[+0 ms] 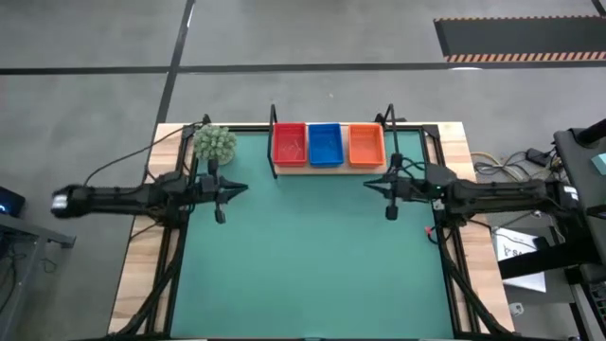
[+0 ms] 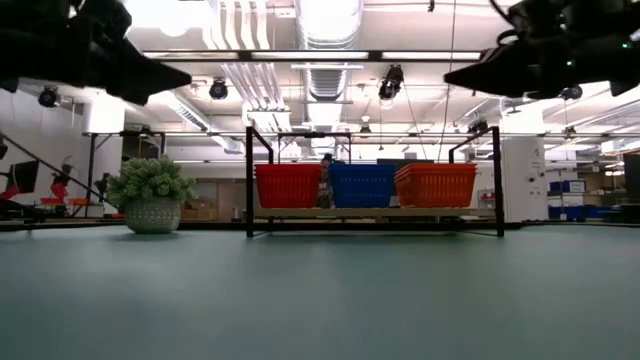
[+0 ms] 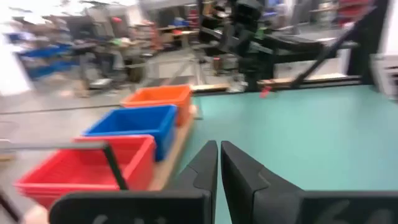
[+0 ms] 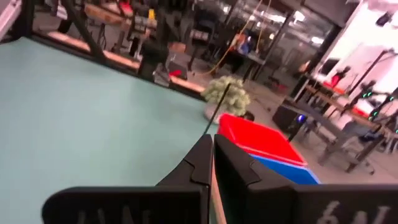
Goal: Stack baskets on shelf by color
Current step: Return to home position
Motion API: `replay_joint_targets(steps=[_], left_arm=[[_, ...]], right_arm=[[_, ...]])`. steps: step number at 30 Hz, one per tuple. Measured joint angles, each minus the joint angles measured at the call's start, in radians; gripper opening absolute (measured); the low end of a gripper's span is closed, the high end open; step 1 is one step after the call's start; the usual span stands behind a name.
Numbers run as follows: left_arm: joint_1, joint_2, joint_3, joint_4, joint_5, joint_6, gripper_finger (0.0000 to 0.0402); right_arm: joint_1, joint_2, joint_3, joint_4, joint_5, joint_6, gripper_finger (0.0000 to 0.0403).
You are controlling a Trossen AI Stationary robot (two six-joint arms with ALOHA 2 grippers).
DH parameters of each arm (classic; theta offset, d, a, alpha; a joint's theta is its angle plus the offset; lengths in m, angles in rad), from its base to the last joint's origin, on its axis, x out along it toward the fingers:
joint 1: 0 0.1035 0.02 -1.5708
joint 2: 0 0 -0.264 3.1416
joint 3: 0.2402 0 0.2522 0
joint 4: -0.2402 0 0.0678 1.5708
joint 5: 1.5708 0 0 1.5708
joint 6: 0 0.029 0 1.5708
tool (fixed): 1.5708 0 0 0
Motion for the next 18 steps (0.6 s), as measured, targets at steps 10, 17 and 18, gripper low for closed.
replay_joint_targets(steps=[10,17,18], left_arm=[[0.256,-0.121,-0.128,-0.052,0.482,-0.085,0.0000],[0.256,-0.213,-0.167,-0.100,0.520,-0.230,0.0000],[0.251,-0.227,-0.167,-0.116,0.523,-0.253,0.0000]], right_arm=[[-0.103,-0.231,-0.170,-0.006,-0.066,0.011,0.0008],[-0.127,-0.374,-0.213,-0.084,-0.064,0.018,0.0008],[-0.127,-0.395,-0.213,-0.097,-0.065,0.017,0.0008]])
